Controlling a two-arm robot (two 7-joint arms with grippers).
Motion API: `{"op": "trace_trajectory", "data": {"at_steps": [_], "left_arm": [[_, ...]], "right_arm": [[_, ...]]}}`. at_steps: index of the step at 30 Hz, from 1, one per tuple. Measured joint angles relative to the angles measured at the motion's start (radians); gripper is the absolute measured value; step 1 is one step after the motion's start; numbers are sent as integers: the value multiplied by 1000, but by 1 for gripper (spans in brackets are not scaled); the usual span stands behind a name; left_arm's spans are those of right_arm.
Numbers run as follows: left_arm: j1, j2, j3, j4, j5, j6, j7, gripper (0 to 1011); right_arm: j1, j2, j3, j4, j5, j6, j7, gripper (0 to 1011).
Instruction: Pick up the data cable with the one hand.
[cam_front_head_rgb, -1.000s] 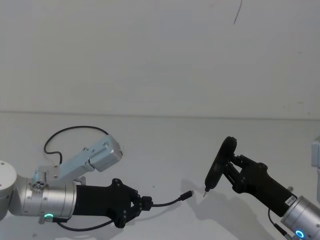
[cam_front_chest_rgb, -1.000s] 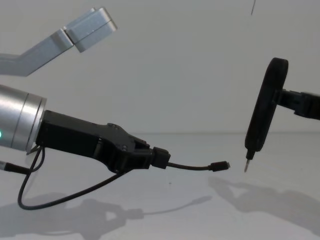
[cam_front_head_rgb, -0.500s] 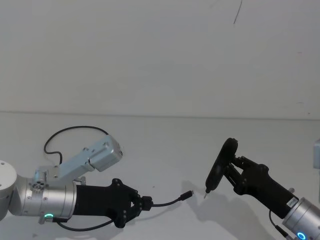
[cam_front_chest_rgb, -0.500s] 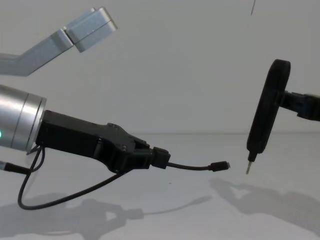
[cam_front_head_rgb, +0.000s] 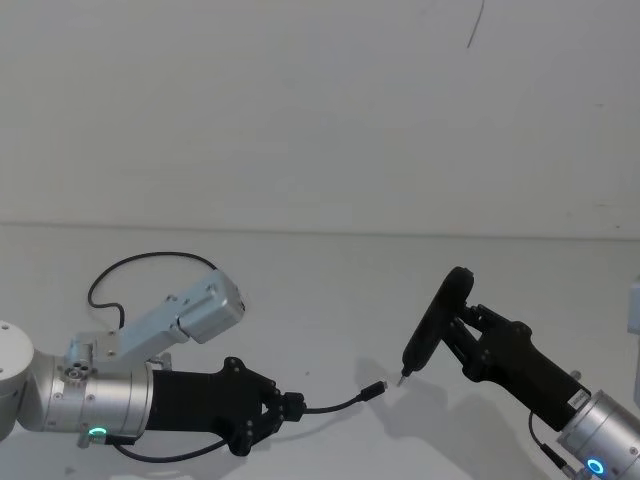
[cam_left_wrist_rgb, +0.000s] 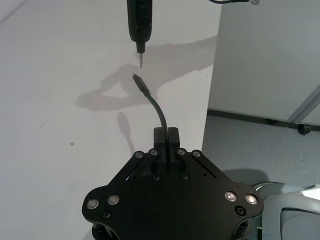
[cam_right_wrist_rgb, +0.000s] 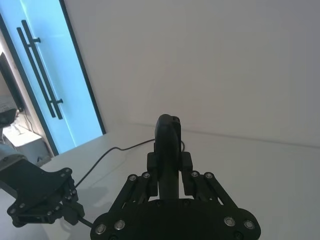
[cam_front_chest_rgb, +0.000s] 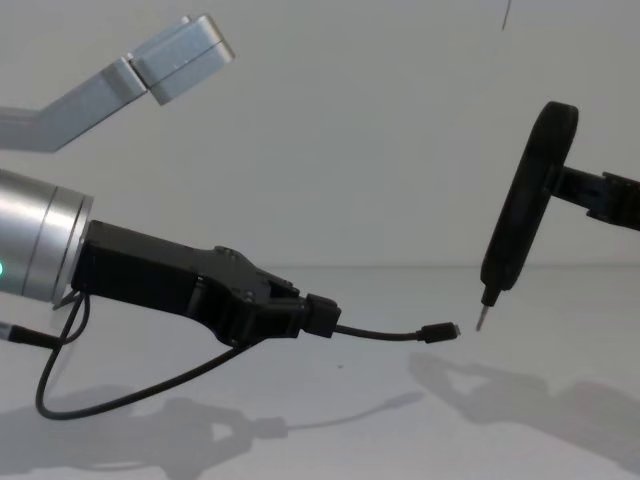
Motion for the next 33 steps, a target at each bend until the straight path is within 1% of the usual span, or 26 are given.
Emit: {"op": "trace_trajectory", "data": {"at_steps": [13, 33], "left_arm": [[0, 0, 0, 0, 0, 0, 0, 39], [0, 0, 0, 0, 0, 0, 0, 39]], "right_arm": [[26, -16, -27, 38, 14, -13, 13, 269], [34, -13, -42, 47, 21, -24, -2, 269]]}}
